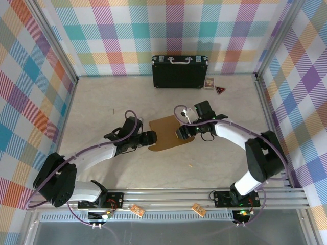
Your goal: Fold the paper box
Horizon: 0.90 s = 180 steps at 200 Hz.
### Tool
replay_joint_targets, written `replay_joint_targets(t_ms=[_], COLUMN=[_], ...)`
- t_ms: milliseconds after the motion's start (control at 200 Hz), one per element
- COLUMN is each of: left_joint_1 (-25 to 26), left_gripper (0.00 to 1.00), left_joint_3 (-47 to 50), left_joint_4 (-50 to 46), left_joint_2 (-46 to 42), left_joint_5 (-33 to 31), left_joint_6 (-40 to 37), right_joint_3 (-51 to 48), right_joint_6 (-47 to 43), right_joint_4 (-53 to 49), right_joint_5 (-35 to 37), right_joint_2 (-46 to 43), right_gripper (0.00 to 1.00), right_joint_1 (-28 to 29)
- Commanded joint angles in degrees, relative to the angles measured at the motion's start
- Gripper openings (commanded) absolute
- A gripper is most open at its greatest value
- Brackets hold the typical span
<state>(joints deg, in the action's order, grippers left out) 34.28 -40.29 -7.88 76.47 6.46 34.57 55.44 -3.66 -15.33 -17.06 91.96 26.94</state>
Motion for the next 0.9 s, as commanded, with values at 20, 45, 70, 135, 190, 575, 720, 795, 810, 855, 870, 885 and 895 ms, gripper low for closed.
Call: replay_joint_targets(t_ms=[20, 45, 70, 135, 190, 575, 720, 795, 810, 855, 870, 885, 895], left_joint_1=[0.8, 0.8, 0.9, 1.1, 1.4, 2.0, 2.0, 2.1, 2.1, 2.1, 2.1, 2.0, 2.1], left_gripper=[0.72, 0.71, 0.7, 0.68, 0.65, 0.56, 0.57, 0.59, 0.59, 0.59, 0.6, 0.6, 0.6], left_joint_3=[1.5, 1.7, 2.0, 2.5, 2.8, 3.4, 3.3, 2.9, 2.8, 2.1, 1.9, 1.6, 1.5], left_joint_4=[4.9, 5.2, 5.7, 6.6, 7.0, 11.5, 11.4, 9.4, 8.7, 6.7, 5.9, 5.1, 4.8], left_joint_2=[2.7, 3.3, 3.8, 5.3, 6.3, 8.2, 2.5, -1.1, -1.8, -3.7, -4.3, -4.8, -5.2], left_joint_5=[2.9, 3.1, 3.3, 3.5, 3.6, 9.0, 11.9, 11.7, 11.6, 11.4, 11.2, 11.0, 11.0], left_joint_6=[0.8, 0.8, 0.8, 0.9, 0.9, 2.5, 3.9, 4.5, 4.5, 4.3, 4.4, 4.4, 4.3], right_joint_3=[4.6, 5.2, 5.6, 5.6, 5.7, 5.1, 2.7, 1.7, 1.5, 0.8, 0.6, 0.4, 0.2], right_joint_6=[6.2, 6.4, 6.5, 7.1, 7.5, 9.4, 12.3, 13.4, 13.6, 13.9, 14.1, 14.3, 14.4], right_joint_4=[-5.1, -6.0, -6.7, -7.1, -7.7, -7.4, -4.8, -5.2, -5.3, -5.3, -5.3, -5.3, -5.2], right_joint_5=[0.8, 0.4, -0.2, -1.0, -1.2, -13.1, -19.8, -20.5, -20.6, -21.3, -21.5, -21.6, -21.8], right_joint_2=[3.4, 4.3, 4.9, 5.9, 6.6, 7.5, 2.8, 0.2, -0.4, -2.1, -2.6, -3.3, -3.6], right_gripper=[0.75, 0.74, 0.73, 0.7, 0.68, 0.56, 0.58, 0.59, 0.6, 0.61, 0.61, 0.61, 0.61], right_joint_1=[-0.3, -0.3, -0.3, -0.3, -0.3, -0.2, -0.3, -0.3, -0.3, -0.2, -0.3, -0.3, -0.3])
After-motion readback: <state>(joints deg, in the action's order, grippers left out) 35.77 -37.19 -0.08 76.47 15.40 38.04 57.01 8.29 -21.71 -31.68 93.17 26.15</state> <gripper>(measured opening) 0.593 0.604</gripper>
